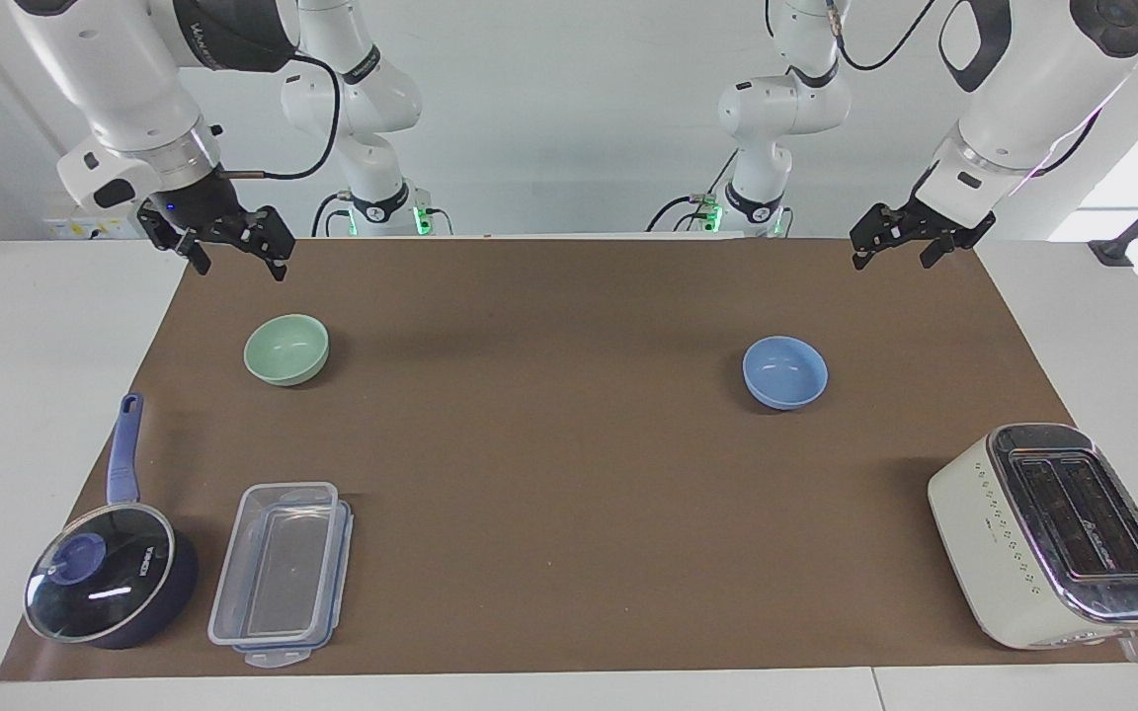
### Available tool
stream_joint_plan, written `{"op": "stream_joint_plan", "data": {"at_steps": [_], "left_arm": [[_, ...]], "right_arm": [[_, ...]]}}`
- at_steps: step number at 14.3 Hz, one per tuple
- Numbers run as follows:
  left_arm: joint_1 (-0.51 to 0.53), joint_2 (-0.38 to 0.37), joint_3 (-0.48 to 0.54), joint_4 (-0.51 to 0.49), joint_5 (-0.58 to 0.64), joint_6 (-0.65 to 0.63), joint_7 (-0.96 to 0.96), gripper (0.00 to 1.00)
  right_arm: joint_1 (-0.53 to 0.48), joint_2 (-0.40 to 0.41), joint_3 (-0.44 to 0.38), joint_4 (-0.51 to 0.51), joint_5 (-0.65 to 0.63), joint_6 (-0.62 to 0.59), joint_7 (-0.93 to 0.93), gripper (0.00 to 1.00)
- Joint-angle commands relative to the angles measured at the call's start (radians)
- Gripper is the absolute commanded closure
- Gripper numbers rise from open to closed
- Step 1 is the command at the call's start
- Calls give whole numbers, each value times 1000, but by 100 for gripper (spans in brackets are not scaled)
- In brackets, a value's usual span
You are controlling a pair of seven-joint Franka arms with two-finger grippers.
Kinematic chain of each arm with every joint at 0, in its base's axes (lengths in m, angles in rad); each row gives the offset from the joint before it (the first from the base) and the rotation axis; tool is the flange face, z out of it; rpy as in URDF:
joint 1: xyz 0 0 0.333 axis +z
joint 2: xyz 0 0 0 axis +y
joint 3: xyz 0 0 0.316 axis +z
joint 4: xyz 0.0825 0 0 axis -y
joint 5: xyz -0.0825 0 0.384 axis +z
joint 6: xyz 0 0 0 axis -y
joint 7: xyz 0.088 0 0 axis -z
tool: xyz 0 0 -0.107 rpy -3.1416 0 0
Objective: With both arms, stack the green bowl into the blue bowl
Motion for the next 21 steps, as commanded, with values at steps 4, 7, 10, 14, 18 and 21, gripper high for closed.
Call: {"op": "stream_joint_plan", "data": {"at_steps": [4,7,10,14,18,21], "left_arm": [[-16,-10,-2,-7,25,15,0,0],[-13,-18,-2,-21,17,53,-6,0],[-10,-25,0,-53,17,83,-8,0],[-2,-33,0,-203,17,232,5,0],[-4,-13,1,-430,18,486,49,0],[-2,28,1,-555,23,664,91,3]], "right_arm": [[5,-21,-3,-27,13,18,-10,0],[2,-21,-3,-27,13,16,-18,0],[2,-21,-3,-27,13,13,-19,0],[2,-21,-3,-27,13,16,-13,0],[6,-21,-3,-30,13,16,-10,0],[-1,-26,-4,-43,13,15,-23,0]]}}
